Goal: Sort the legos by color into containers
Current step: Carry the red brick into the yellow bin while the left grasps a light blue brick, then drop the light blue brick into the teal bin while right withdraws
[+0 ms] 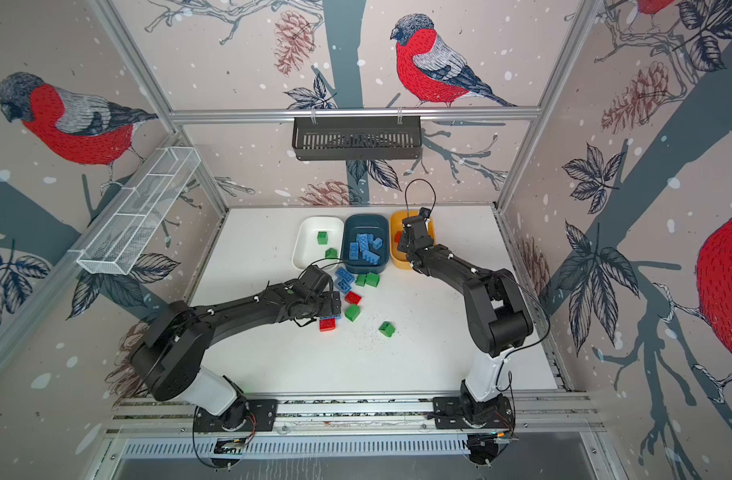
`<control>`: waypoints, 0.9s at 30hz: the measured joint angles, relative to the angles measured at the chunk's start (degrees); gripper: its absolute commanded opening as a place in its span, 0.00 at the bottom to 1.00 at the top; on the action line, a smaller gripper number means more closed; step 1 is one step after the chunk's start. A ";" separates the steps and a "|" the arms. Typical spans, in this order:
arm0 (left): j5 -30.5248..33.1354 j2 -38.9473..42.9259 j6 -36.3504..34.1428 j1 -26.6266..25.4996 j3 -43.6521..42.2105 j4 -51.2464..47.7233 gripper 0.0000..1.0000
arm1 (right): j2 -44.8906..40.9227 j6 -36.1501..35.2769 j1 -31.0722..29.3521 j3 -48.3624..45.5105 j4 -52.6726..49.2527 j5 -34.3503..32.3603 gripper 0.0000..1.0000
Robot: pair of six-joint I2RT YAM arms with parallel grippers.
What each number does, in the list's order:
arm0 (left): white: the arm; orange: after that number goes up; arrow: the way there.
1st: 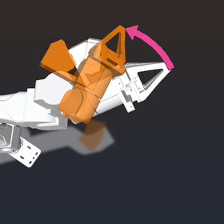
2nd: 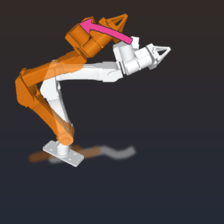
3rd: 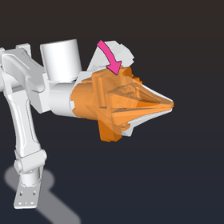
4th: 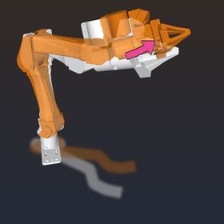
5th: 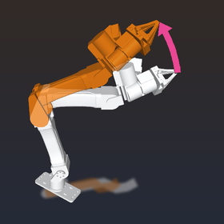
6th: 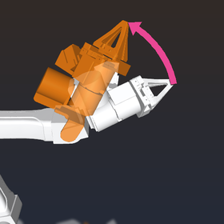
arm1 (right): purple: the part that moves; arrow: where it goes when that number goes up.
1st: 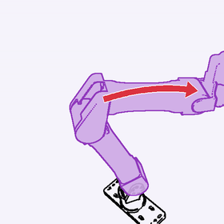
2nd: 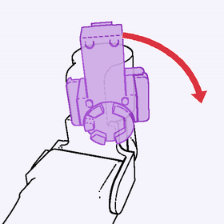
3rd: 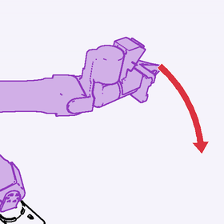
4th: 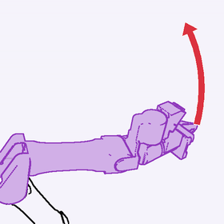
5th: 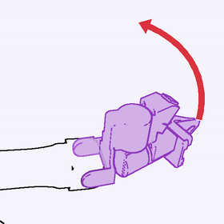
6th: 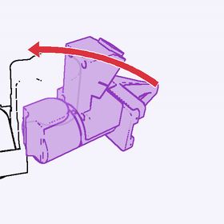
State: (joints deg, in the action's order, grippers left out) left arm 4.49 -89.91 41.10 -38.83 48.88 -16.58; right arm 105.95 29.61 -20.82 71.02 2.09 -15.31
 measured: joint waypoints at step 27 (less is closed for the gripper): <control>-0.83 -6.49 -0.04 -1.33 4.52 -3.98 0.82 | 3.10 -6.60 0.17 10.78 -5.44 10.95 1.00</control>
State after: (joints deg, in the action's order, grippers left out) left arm 3.66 -96.40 41.06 -40.16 53.41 -20.56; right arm 109.06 23.00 -20.64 81.80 -3.36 -4.36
